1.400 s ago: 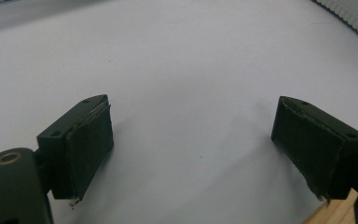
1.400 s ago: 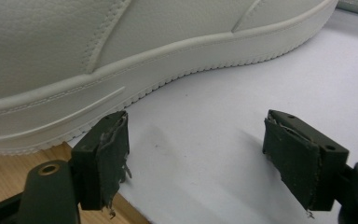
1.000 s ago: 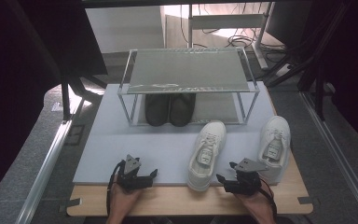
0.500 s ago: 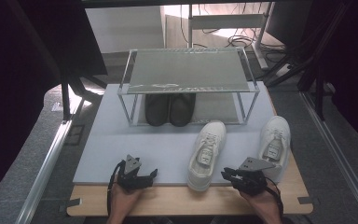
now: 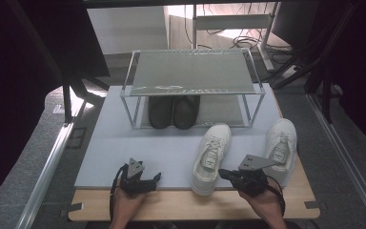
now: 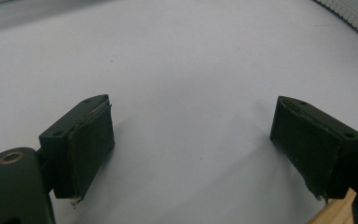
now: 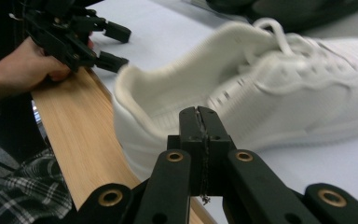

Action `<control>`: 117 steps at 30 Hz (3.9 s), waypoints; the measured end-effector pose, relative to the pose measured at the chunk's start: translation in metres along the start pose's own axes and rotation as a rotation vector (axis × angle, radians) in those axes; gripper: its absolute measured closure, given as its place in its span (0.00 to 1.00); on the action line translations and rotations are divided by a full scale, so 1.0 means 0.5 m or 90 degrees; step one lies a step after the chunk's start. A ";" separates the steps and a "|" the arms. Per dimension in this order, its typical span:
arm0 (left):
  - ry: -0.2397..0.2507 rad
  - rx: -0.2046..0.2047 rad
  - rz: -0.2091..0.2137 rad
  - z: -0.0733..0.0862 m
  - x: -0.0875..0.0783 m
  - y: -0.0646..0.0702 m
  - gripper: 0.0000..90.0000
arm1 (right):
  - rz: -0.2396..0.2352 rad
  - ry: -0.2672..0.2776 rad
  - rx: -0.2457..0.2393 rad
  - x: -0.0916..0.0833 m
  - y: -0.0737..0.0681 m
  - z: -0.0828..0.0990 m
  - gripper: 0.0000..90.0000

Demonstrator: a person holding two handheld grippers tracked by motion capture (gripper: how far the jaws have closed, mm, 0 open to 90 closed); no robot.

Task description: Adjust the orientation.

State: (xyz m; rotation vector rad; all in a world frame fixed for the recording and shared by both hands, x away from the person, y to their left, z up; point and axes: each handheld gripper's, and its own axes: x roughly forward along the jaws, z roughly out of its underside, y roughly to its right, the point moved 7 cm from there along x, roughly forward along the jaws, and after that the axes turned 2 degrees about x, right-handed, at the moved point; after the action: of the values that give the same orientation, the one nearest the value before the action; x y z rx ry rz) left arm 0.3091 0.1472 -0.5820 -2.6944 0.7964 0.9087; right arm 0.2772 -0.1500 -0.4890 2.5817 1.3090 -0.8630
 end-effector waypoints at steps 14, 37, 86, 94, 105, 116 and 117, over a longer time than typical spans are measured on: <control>0.000 0.000 -0.001 0.000 0.000 0.000 0.15 | -0.025 -0.023 0.012 0.065 0.002 -0.004 0.99; 0.000 -0.001 -0.001 0.000 0.000 0.000 0.15 | -0.027 -0.027 0.028 0.027 0.042 0.019 0.99; -0.001 -0.002 -0.003 0.000 0.000 0.000 0.15 | 0.097 -0.055 0.127 -0.018 0.134 -0.007 0.61; -0.001 -0.002 -0.003 0.000 0.000 0.000 0.15 | 0.101 -0.075 0.142 0.004 0.145 -0.008 0.68; -0.001 -0.002 -0.003 0.000 0.000 0.000 0.15 | 0.097 -0.088 0.154 0.006 0.145 -0.010 0.80; -0.001 -0.002 -0.003 0.000 0.000 0.000 0.15 | 0.048 -0.068 0.240 0.002 0.137 -0.011 0.87; -0.001 -0.003 -0.003 0.000 0.000 0.000 0.15 | 0.048 -0.067 0.241 0.002 0.136 -0.012 0.87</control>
State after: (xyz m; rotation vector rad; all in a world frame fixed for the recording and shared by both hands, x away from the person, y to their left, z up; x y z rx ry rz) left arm 0.3092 0.1469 -0.5820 -2.6979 0.7891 0.9114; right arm 0.3327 -0.1892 -0.4944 2.7874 1.1009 -1.3251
